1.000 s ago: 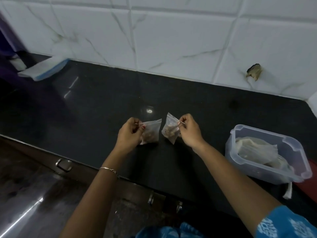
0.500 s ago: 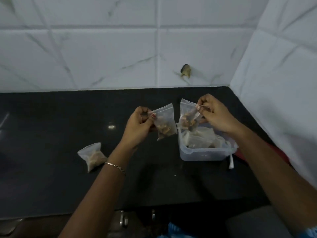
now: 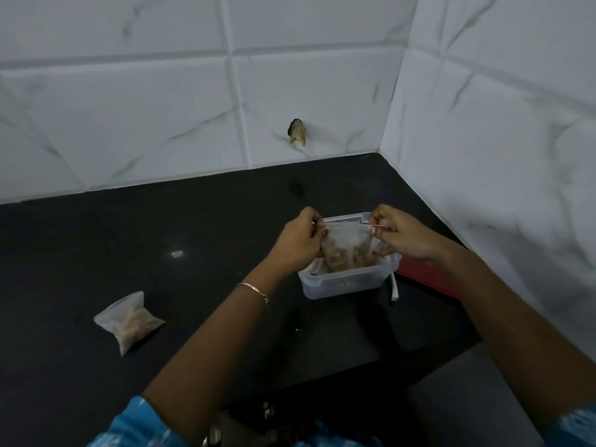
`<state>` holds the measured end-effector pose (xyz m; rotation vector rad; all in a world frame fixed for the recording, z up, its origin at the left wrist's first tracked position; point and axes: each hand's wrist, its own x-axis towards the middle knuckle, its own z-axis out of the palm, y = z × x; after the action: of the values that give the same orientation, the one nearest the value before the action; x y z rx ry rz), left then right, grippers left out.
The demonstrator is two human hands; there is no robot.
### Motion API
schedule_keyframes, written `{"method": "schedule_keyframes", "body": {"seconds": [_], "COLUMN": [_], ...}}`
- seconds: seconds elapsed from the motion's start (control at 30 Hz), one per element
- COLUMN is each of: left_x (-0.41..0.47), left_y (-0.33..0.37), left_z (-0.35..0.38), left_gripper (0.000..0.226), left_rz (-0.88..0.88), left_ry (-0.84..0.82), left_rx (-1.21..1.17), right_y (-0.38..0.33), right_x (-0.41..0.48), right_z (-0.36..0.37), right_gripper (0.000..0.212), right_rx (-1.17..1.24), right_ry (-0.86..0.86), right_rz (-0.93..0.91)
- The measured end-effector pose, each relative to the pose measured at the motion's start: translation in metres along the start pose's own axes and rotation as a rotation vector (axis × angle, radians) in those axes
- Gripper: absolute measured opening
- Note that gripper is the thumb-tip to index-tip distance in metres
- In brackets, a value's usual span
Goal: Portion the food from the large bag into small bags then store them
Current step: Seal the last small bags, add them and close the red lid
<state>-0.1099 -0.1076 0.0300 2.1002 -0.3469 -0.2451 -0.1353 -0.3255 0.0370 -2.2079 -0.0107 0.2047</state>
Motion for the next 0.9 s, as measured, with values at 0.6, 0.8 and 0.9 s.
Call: {"method": "schedule_keyframes", "body": {"seconds": [0.6, 0.8, 0.9], "left_x": [0.002, -0.018, -0.036], "left_y": [-0.002, -0.024, -0.053], "left_z": [0.013, -0.026, -0.049], "left_gripper": [0.046, 0.014, 0.017], "left_rz": [0.219, 0.233, 0.101], "left_ry": [0.058, 0.307, 0.465], "left_rx": [0.701, 0.393, 0.290], "right_y": [-0.005, -0.042, -0.070], "right_x": [0.014, 0.018, 0.025], "right_z": [0.022, 0.052, 0.090], "right_gripper": [0.035, 0.026, 0.022], "right_rx": [-0.711, -0.240, -0.117], "right_ry": [0.135, 0.363, 0.279], "right_rz": [-0.131, -0.322, -0.408]}}
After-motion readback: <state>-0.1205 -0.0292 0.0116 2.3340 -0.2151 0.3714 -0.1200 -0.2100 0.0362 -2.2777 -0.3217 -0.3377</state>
